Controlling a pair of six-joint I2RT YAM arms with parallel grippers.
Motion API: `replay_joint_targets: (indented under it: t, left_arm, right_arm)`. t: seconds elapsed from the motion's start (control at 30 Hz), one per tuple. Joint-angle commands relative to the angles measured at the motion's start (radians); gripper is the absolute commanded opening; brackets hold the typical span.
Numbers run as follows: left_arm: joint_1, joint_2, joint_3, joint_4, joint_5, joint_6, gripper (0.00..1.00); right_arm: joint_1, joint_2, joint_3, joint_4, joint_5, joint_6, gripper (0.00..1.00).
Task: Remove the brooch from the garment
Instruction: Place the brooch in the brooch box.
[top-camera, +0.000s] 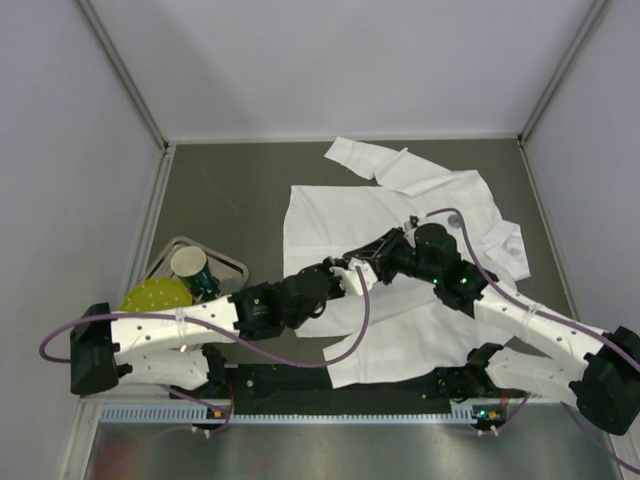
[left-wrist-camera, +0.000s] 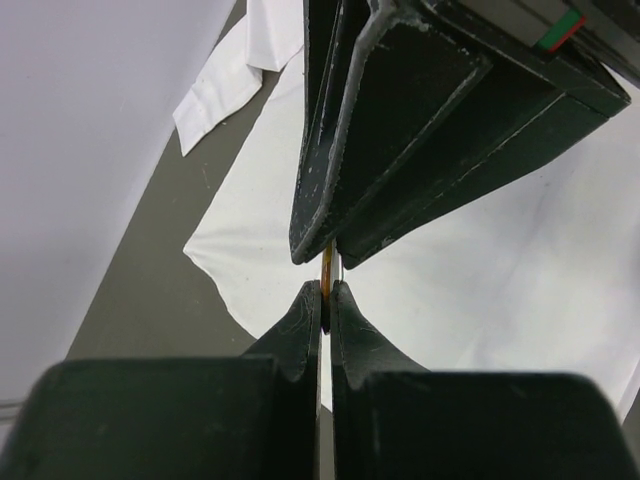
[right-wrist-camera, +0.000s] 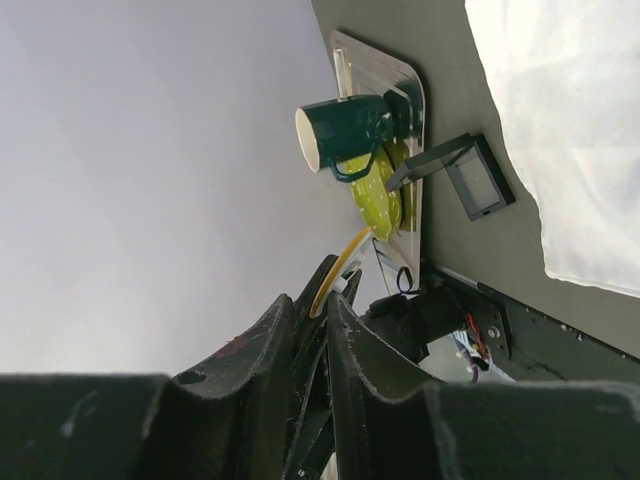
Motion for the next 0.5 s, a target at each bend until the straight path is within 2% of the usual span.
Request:
replay_joint_targets:
  t: [0.0, 0.17, 0.27, 0.37, 0.47]
  left_arm:
    - [-0.007, 0.008, 0.025, -0.005, 0.042, 0.027, 0.00]
    - [-0.026, 0.039, 0.043, -0.026, 0.011, 0.073, 0.00]
    - [-0.041, 0.046, 0.046, -0.031, -0.018, 0.093, 0.00]
    - [-0.047, 0.040, 0.039, -0.026, -0.033, 0.098, 0.00]
    - [-0.049, 0.030, 0.035, -0.025, -0.061, 0.061, 0.00]
  right_arm:
    - [0.019, 0.023, -0.018, 0.079, -0.013, 0.035, 0.20]
    - [0.022, 0.049, -0.014, 0.092, -0.036, 0.039, 0.18]
    - [0.029, 0.057, -0.015, 0.085, -0.026, 0.041, 0.13]
    - [0.036, 0.065, -0.017, 0.088, -0.016, 0.042, 0.02]
    - [0.041, 0.071, -0.014, 0.096, -0.018, 0.030, 0.00]
